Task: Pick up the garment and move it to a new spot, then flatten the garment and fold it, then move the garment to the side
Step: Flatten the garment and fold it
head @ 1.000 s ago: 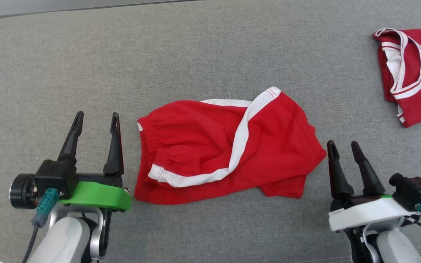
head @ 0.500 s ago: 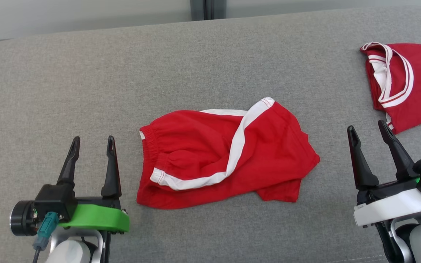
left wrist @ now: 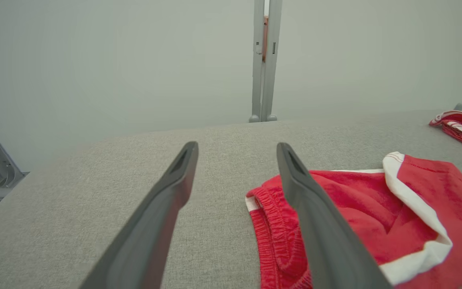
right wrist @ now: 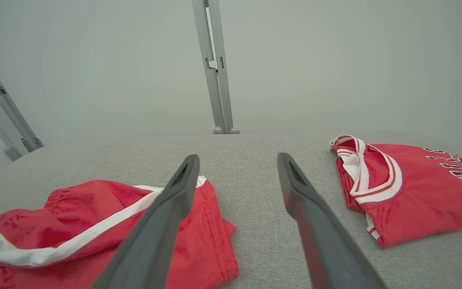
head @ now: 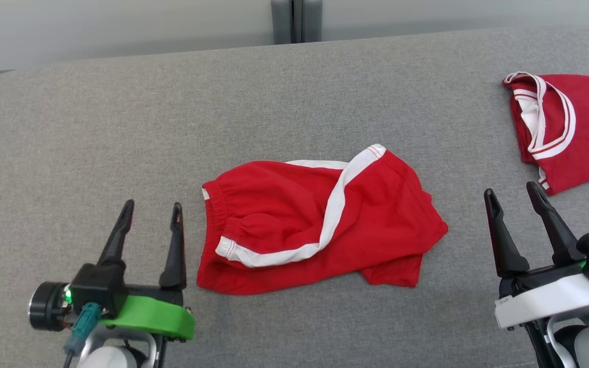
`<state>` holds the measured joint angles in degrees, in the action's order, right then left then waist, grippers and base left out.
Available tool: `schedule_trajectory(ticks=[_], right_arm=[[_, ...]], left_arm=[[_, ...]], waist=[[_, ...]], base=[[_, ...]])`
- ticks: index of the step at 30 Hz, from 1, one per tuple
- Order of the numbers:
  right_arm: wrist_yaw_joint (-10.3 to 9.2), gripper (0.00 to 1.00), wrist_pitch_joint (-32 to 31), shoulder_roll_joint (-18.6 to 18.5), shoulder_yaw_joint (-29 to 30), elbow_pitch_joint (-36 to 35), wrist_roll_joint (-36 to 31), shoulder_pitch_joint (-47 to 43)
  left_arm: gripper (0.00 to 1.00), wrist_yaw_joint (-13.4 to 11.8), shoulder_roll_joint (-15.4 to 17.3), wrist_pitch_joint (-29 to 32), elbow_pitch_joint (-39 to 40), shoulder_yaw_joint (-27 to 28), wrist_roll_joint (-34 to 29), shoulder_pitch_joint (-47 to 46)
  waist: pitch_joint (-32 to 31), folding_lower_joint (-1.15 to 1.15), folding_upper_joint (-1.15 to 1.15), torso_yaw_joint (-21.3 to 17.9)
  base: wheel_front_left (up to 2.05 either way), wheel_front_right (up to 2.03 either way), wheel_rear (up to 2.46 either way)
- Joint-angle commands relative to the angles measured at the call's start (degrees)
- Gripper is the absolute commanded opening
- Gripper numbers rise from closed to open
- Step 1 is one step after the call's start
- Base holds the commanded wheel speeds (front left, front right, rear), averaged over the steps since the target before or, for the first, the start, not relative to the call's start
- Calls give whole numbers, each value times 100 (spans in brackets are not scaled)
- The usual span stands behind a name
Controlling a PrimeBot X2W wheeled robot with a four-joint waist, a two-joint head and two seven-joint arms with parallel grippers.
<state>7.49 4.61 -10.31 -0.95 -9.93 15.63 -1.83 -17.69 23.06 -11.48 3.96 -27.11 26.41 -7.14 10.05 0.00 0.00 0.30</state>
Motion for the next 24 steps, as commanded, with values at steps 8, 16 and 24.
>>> schedule_trajectory(ticks=[8,16,24], right_arm=[[0,100,-107,-86,-113,32,73,70],[0,100,-69,-196,-155,265,174,245],[0,100,-154,-594,-367,687,366,903]], left_arm=[[100,722,-9,1356,-180,-873,240,-366],[40,885,-78,1491,-640,-888,427,-562],[0,958,-87,1384,-631,-874,334,-852]], waist=[[253,0,0,-63],[501,0,0,-135],[857,0,0,-14]], base=[[0,0,0],[0,0,0],[0,0,0]])
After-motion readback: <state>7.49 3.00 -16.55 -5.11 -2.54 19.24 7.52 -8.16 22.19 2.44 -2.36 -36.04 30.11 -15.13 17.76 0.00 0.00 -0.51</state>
